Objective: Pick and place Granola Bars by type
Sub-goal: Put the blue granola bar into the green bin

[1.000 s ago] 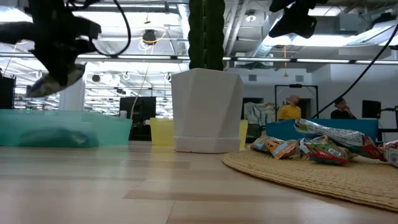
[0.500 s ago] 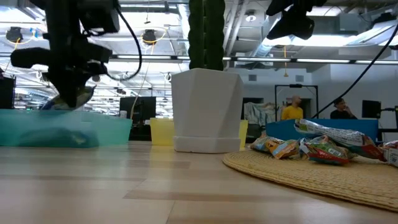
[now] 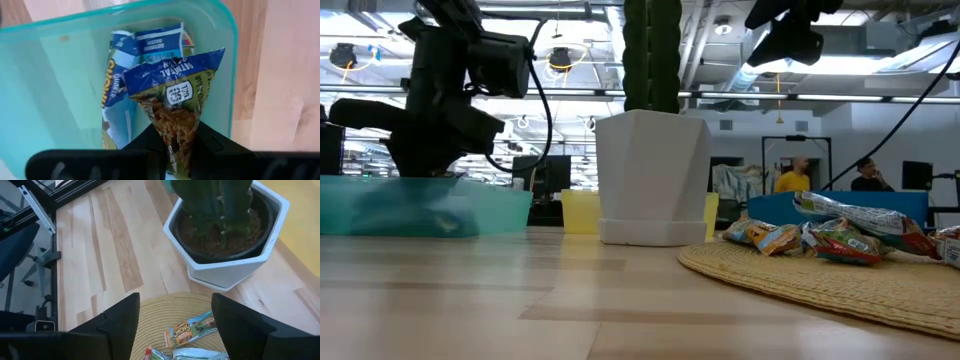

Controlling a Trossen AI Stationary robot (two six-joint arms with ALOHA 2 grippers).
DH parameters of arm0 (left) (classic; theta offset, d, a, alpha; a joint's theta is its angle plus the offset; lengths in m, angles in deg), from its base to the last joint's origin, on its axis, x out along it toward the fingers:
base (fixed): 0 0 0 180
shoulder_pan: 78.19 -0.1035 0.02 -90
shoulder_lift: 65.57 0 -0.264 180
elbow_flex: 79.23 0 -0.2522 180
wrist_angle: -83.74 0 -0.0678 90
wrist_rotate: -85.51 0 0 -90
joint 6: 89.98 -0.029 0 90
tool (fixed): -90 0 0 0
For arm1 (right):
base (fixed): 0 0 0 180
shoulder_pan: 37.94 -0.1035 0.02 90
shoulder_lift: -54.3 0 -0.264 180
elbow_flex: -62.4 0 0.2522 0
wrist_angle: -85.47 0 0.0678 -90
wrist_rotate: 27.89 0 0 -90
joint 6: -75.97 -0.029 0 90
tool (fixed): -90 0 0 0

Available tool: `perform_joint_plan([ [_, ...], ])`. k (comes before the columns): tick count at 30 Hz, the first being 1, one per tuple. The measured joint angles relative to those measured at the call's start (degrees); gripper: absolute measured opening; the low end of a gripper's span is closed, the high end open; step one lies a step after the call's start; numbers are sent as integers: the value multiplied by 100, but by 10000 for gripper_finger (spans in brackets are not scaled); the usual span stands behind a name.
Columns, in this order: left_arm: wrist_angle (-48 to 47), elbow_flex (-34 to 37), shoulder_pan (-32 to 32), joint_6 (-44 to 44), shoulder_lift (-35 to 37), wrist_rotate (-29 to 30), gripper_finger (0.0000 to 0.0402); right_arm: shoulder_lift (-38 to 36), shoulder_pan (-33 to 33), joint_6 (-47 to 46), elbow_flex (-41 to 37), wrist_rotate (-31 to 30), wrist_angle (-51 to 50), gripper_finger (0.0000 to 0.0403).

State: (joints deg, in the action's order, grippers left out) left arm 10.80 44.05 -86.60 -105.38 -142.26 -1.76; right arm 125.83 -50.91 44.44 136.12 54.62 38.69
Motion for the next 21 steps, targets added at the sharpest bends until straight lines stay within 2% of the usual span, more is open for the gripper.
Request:
perform_joint_plan([
  [10, 0, 0, 0, 2, 20, -1, 48, 0, 0, 2, 0, 0, -2, 240],
  [16, 0, 0, 0, 54, 20, -137, 93, 0, 0, 2, 0, -1, -4, 240],
  [21, -3, 0, 0, 292, 20, 7, 131, 0, 0, 2, 0, -2, -4, 240],
])
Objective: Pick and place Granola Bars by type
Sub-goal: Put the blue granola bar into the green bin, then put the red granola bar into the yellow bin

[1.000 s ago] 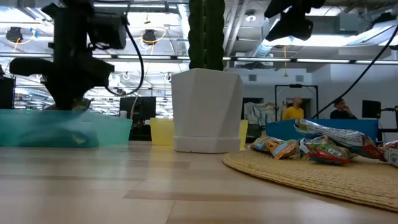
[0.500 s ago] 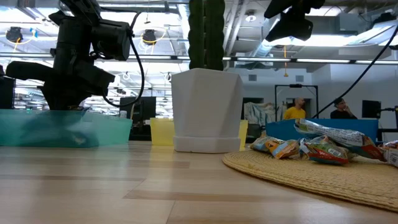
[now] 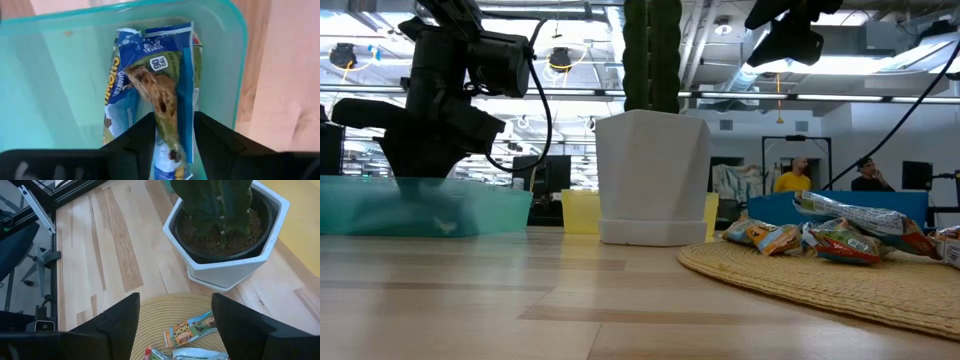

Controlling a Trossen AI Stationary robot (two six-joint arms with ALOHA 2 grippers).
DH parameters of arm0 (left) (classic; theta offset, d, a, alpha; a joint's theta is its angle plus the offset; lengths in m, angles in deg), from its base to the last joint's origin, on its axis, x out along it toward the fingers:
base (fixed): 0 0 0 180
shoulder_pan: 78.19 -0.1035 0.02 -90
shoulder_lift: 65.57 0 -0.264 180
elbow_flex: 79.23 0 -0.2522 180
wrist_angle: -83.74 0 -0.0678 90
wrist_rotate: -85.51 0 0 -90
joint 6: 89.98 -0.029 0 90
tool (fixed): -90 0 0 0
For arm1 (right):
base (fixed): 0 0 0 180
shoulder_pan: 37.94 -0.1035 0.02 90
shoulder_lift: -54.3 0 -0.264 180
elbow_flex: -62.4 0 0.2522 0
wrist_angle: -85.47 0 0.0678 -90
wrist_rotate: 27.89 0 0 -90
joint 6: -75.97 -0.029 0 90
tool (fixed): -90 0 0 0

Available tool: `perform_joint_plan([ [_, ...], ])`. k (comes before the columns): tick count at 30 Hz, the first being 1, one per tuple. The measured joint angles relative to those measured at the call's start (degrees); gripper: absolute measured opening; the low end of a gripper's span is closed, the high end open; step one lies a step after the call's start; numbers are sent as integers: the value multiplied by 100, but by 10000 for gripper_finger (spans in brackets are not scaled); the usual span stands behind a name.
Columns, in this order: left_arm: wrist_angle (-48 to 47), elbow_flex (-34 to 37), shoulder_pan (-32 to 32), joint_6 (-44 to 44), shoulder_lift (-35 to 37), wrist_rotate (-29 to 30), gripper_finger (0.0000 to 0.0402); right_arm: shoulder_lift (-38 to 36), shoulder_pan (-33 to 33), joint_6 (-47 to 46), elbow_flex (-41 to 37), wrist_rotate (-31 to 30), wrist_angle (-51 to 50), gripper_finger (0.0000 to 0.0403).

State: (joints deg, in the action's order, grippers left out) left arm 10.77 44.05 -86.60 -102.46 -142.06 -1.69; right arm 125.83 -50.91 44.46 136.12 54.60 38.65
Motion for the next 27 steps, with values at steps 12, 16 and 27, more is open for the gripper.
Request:
perform_joint_plan([
  [12, -131, -408, 81, 581, 917, 73, 145, 0, 0, 0, 0, 2, -47, 240],
  [16, 69, -657, 79, 1063, 1695, 73, 145, 0, -4, -2, 0, 4, -217, 240],
  [27, 1346, -1047, 259, 2222, 3640, -163, 145, 0, -4, -2, 0, 15, -337, 240],
])
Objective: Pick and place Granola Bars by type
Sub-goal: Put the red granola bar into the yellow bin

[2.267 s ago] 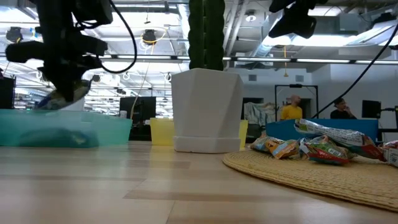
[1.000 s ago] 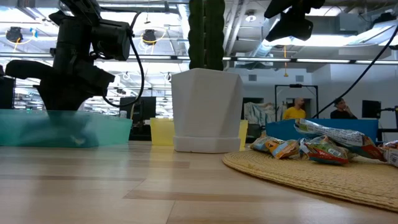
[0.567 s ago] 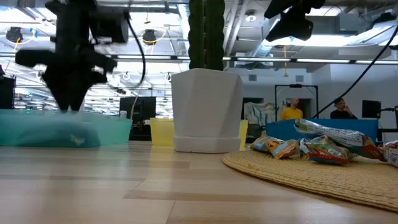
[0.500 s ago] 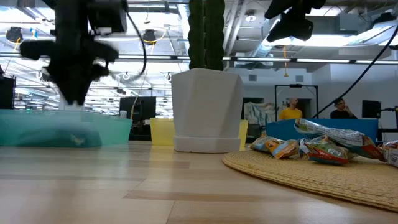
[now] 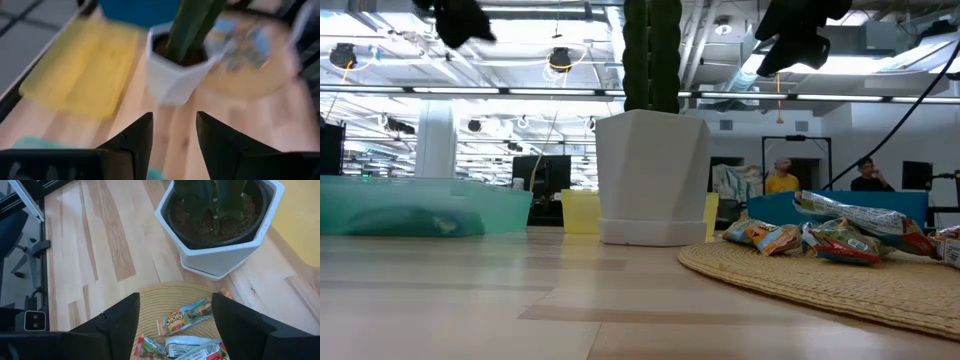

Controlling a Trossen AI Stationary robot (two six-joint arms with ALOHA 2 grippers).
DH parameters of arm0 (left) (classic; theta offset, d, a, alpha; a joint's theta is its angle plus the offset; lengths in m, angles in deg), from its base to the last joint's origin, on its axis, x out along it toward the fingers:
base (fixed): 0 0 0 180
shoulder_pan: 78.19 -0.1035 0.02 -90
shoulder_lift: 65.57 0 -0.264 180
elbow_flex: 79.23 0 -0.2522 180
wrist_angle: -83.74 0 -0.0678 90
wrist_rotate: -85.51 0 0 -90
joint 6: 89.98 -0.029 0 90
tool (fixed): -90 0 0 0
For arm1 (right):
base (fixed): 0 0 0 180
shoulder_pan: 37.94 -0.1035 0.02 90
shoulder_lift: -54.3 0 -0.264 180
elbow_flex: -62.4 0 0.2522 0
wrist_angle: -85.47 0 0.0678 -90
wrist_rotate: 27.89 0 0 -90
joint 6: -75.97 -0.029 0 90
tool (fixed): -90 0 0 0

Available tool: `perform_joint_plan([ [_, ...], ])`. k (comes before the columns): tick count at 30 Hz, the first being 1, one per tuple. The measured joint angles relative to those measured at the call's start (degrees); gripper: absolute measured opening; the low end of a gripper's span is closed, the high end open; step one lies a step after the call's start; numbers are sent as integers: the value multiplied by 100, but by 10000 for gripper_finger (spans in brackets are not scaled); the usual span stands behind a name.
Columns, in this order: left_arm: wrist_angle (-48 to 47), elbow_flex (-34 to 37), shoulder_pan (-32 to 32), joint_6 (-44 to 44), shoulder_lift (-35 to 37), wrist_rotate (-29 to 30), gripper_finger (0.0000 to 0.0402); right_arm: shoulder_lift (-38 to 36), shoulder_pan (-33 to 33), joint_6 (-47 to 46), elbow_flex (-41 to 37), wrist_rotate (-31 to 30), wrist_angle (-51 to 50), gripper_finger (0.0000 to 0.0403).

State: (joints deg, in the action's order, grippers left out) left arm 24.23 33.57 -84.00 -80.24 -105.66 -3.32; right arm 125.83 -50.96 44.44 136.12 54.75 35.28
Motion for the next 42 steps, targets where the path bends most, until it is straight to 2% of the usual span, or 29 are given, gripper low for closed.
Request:
perform_joint_plan([
  [6, 620, -22, 251, 207, 751, -67, 145, 0, 0, 0, 0, 11, -2, 240],
  [10, 615, -22, 291, 250, 1163, -3, 145, 0, 0, -1, 0, 11, -2, 240],
  [14, 440, -4, 287, 1497, 1495, 475, 145, 0, -9, -2, 0, 11, 0, 240],
  [16, 448, 64, 290, 1423, 1653, 385, 145, 0, -9, -2, 0, 11, 0, 240],
  [18, 856, 221, 294, 905, 1823, -62, 145, 0, -9, -2, 0, 11, -1, 240],
  [20, 1511, 438, 294, 461, 2018, -519, 145, 0, -9, -2, 0, 11, -2, 240],
  [23, 2284, 879, 296, -73, 2403, -881, 145, 0, -9, -3, 0, 10, -2, 240],
  [32, 4404, 2936, 294, -309, 3271, -1201, 145, 0, -9, -156, 0, 42, -2, 240],
  [36, 5326, 3671, 296, -26, 3635, -1076, 144, 0, -8, -169, 0, 161, -1, 240],
  [42, 5980, 4323, 294, 283, 3976, -696, 144, 0, -9, -207, 0, 300, -12, 240],
])
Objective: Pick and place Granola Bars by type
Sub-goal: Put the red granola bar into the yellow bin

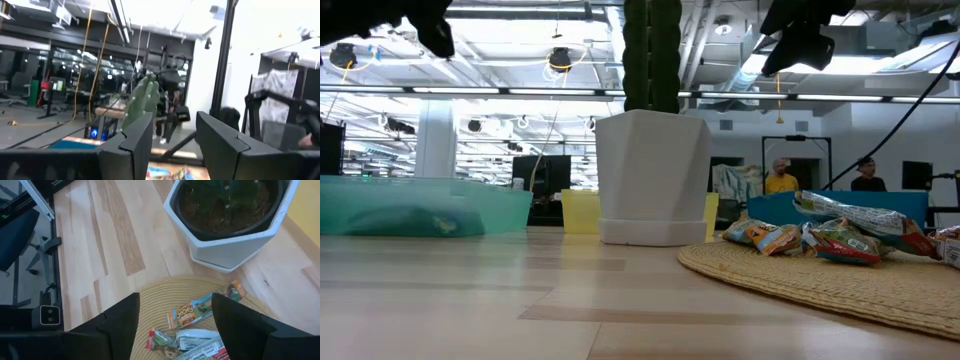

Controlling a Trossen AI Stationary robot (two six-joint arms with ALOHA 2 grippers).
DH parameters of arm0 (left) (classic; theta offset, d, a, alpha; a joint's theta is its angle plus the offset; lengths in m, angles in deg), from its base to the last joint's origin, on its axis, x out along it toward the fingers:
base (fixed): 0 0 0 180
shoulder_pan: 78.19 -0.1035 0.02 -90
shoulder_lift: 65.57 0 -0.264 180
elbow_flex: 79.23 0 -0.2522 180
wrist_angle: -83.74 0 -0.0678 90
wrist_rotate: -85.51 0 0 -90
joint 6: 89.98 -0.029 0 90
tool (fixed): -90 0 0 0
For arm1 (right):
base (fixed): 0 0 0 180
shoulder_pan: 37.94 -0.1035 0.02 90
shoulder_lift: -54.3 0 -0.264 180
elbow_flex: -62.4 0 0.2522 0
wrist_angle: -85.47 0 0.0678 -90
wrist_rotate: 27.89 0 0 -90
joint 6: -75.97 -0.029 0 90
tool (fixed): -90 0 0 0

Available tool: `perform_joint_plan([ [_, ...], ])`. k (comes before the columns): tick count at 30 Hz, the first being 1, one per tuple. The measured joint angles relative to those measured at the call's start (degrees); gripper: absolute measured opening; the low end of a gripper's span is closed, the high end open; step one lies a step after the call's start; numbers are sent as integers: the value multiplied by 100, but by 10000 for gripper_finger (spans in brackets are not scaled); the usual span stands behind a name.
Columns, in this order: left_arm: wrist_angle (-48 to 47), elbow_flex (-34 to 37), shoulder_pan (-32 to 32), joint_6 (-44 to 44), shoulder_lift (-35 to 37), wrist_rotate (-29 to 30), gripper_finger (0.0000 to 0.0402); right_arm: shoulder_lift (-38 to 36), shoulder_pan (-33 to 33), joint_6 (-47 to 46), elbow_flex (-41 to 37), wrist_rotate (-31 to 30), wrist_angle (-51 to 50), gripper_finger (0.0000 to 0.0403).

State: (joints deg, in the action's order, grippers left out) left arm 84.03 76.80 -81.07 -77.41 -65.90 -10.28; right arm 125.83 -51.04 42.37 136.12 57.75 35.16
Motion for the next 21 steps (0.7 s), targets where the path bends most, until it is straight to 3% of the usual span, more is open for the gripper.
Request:
perform_joint_plan([
  [10, 1141, 701, 0, 71, 12, 189, 144, 0, 2, 6, 0, 150, -421, 240],
  [21, 1327, 960, 2, 149, 9, 263, 144, 0, 9, -73, 0, 345, -554, 240],
])
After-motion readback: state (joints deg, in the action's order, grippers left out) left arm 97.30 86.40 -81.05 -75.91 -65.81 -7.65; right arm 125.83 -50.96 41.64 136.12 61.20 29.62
